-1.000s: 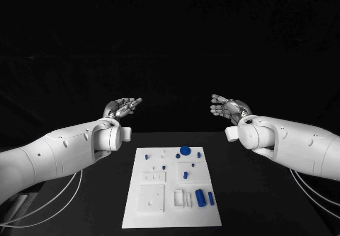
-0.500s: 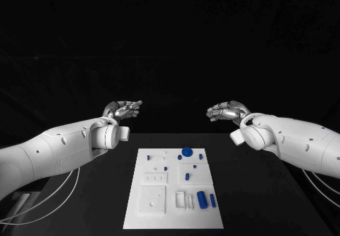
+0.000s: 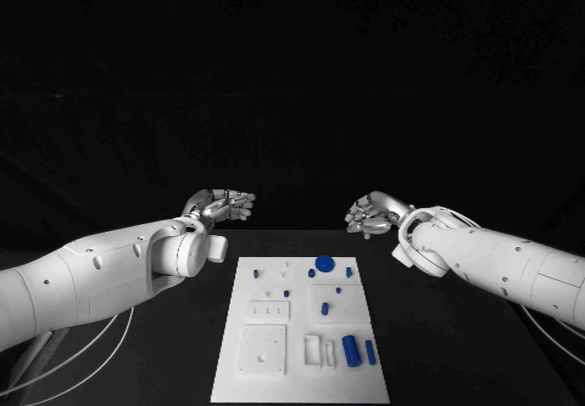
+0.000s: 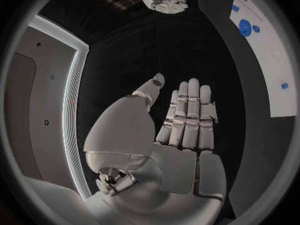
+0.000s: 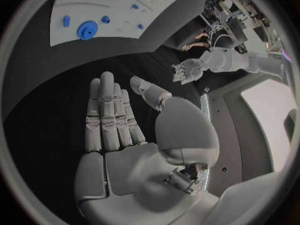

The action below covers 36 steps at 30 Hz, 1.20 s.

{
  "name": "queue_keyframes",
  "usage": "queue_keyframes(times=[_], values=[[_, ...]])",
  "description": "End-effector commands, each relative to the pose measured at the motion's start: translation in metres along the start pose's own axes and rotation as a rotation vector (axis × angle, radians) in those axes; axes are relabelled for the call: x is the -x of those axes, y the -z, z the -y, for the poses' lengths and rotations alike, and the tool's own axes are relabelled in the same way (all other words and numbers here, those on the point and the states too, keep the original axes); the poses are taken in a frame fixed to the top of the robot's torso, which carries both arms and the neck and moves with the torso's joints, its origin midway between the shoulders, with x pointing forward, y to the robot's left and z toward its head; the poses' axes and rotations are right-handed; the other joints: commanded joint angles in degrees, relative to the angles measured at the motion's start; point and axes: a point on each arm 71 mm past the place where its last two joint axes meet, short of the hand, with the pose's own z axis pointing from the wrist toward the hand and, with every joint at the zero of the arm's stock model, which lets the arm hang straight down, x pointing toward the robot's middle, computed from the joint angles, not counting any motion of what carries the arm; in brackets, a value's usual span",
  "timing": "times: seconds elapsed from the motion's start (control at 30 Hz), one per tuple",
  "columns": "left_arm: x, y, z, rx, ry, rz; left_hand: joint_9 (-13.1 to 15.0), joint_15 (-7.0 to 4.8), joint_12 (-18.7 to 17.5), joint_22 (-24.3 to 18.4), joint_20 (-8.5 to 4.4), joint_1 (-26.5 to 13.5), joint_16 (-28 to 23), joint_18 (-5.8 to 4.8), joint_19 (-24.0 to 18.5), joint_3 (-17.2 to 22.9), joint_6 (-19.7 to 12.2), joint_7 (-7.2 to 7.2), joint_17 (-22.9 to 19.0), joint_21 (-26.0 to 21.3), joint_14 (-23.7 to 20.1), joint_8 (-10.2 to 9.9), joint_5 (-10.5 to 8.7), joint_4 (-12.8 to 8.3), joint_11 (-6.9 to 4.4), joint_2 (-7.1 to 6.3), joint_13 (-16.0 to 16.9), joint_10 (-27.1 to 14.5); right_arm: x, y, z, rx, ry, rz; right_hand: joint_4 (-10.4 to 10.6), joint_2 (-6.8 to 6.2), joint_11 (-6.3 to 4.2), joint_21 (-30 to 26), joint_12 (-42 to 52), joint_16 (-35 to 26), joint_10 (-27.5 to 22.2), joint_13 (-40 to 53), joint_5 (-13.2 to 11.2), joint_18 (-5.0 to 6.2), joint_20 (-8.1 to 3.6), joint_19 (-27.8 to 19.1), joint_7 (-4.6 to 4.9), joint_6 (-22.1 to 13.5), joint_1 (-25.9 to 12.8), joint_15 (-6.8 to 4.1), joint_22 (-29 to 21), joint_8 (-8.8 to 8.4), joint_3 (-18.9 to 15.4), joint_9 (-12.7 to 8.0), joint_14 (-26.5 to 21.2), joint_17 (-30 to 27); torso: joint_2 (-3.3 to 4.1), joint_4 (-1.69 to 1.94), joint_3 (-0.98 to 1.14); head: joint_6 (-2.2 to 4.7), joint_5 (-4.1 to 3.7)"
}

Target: Assemble the parts on the task board

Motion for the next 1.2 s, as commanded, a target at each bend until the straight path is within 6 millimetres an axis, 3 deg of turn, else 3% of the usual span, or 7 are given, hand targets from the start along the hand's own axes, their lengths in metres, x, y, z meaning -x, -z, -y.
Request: queue_keyframes(times=[0.03,0.07,0.1,0.27,0.67,0.9,1.2], values=[[-0.007,0.007,0.004,-0.030,-0.007,-0.056,-0.2,-0.22,-0.5,0.2,-0.14,-0.7,0.4,0.25,0.7,0.3,0.6,0.04,0.5,0.4,0.6,-0.5,0.32,-0.9,0.01,0.33,0.1,0.5,-0.007,-0.002,-0.010,0.086,0.255,-0.014,-0.1,-0.28,-0.99,5.7,-0.5,8.0,0.5,0.0,0.6,0.40,-4.02,8.8,-0.18,0.6,0.9,-1.36,2.6,0.09,-1.2,0.1,6.9,4.6,1.50,0.40,-0.05,0.58,-0.12],[-0.009,0.010,0.004,-0.031,-0.009,-0.069,-0.3,-0.53,-0.6,0.4,-0.36,-1.0,0.8,0.30,1.2,0.4,0.7,0.02,0.8,0.7,1.3,-0.6,0.28,-1.3,0.02,0.35,0.1,0.7,-0.010,-0.003,-0.012,0.089,0.274,-0.021,0.8,-0.14,-1.01,8.8,-1.1,15.9,1.0,0.0,1.4,0.33,-6.57,11.2,-0.28,1.0,0.6,-1.41,5.0,-0.47,-1.3,0.2,4.8,10.1,1.75,0.44,-0.11,0.63,-0.13],[-0.011,0.013,0.004,-0.031,-0.007,-0.084,-0.4,-1.21,-0.7,0.8,-0.81,-1.3,1.9,0.45,2.2,0.6,1.1,-0.06,1.5,1.5,2.7,-0.6,0.23,-1.8,-0.03,0.35,0.2,1.2,-0.012,-0.003,-0.013,0.094,0.294,-0.026,0.3,-0.48,-0.94,9.7,-1.6,19.4,1.0,-0.1,1.4,0.31,-7.29,11.5,-0.36,1.1,0.9,-1.50,6.0,-0.81,-1.1,0.2,3.2,12.5,1.94,0.50,-0.18,0.72,-0.19],[-0.020,0.028,0.007,-0.040,0.013,-0.159,-0.8,-2.30,-1.2,2.0,-2.03,-3.3,4.4,0.13,3.3,1.3,1.5,-0.13,3.7,3.1,3.6,-1.3,-0.06,-3.8,-0.33,0.38,0.6,2.5,-0.025,-0.005,-0.021,0.125,0.408,-0.052,0.0,-0.81,-0.73,13.2,-2.6,25.1,0.9,-0.3,1.3,0.40,-8.16,14.4,-0.32,1.0,1.3,-1.29,6.1,-1.44,-0.9,0.4,3.5,14.9,3.05,1.17,-0.58,1.32,-0.13],[-0.028,0.048,0.018,-0.059,0.019,-0.220,-1.0,-2.26,-0.9,2.4,-2.27,-5.0,5.1,-0.29,2.9,2.4,1.7,-0.13,4.6,3.4,2.7,-1.7,-0.21,-5.3,-0.74,0.09,1.1,3.5,-0.043,-0.012,-0.040,0.176,0.566,-0.052,0.0,-1.93,0.00,17.9,-3.7,28.7,-0.7,-1.1,0.9,0.36,-8.57,17.2,-0.17,0.3,2.0,-0.58,5.9,-2.63,0.0,0.5,2.4,14.3,5.86,2.89,-1.33,2.71,-0.89],[-0.031,0.049,0.019,-0.056,0.023,-0.231,-1.0,-2.25,-0.9,2.4,-2.27,-5.4,5.1,-0.32,2.9,2.6,1.7,-0.11,4.7,3.4,2.6,-1.8,-0.25,-5.5,-0.73,0.01,1.2,3.5,-0.054,-0.013,-0.043,0.181,0.613,-0.069,0.0,-2.49,0.27,18.2,-3.6,29.4,-1.4,-1.4,0.6,0.40,-8.18,17.4,-0.30,0.0,2.2,-0.31,5.7,-2.97,0.7,0.5,2.2,13.8,7.03,3.38,-1.76,3.02,-1.41],[-0.035,0.051,0.019,-0.051,0.028,-0.242,-1.0,-2.23,-1.0,2.4,-2.27,-6.0,5.2,-0.34,2.8,2.8,1.7,-0.05,4.8,3.5,2.5,-1.9,-0.29,-5.7,-0.70,-0.04,1.2,3.4,-0.059,-0.016,-0.048,0.188,0.637,-0.079,0.1,-2.84,0.22,18.1,-3.6,30.3,-1.3,-1.4,1.1,0.40,-8.49,18.0,-0.36,0.2,2.0,-0.36,5.3,-3.06,1.3,0.6,2.1,13.2,8.52,3.52,-2.21,3.61,-1.85]])
